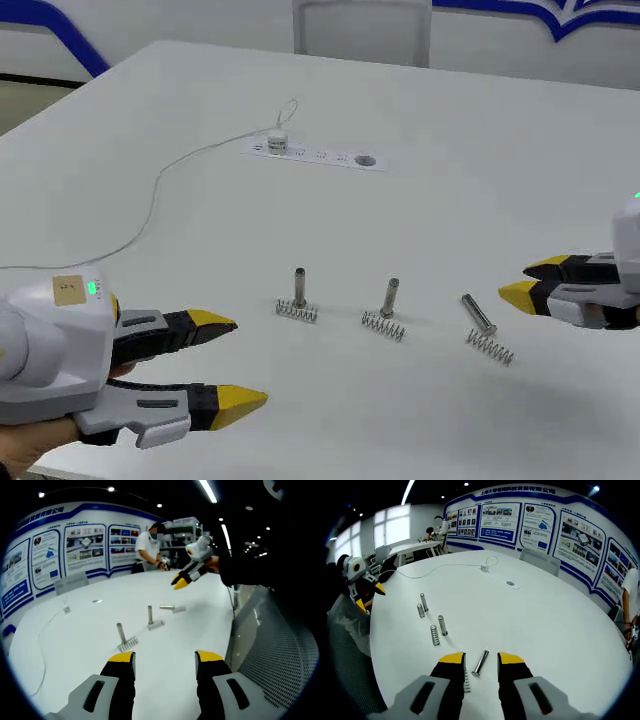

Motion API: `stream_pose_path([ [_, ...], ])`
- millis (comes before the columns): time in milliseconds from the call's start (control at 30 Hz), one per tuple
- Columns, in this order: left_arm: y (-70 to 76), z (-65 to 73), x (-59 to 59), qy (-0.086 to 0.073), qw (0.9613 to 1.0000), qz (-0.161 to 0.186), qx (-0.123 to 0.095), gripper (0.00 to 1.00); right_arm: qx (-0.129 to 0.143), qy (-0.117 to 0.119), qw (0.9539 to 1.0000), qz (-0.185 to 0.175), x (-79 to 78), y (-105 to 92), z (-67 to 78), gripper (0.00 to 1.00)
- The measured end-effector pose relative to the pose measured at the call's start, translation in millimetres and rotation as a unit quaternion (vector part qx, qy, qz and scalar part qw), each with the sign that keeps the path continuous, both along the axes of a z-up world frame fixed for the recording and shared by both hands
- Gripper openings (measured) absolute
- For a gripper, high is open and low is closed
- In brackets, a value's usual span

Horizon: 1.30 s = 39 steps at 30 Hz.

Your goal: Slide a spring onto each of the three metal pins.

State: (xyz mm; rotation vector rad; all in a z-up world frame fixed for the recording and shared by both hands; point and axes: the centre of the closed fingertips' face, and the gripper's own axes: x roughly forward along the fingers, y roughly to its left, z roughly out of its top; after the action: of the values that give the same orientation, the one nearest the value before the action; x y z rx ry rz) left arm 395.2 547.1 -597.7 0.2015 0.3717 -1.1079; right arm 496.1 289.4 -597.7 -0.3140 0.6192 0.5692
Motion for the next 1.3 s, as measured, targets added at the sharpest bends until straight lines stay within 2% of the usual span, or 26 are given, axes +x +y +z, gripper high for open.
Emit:
stream_pose_path([
  [367,2.1,2.3,3.9,-0.002,0.9999,0.012,-0.004,0.48,-0.03,0.045,0.9984,-0.015,22.9,7.7,-26.3,0.25],
  [667,1.0,2.3,3.4,-0.001,0.9999,0.01,-0.004,0.47,-0.039,0.095,0.9937,-0.045,36.9,8.9,-56.3,0.21],
  [933,0.9,2.7,3.9,-0.001,0.9999,0.011,-0.005,0.47,-0.048,0.127,0.9882,-0.071,41.1,4.3,-71.2,0.18],
  [1300,0.4,1.6,4.4,0.0,0.9999,0.01,-0.004,0.46,-0.055,0.154,0.9834,-0.079,40.7,6.1,-84.9,0.14],
])
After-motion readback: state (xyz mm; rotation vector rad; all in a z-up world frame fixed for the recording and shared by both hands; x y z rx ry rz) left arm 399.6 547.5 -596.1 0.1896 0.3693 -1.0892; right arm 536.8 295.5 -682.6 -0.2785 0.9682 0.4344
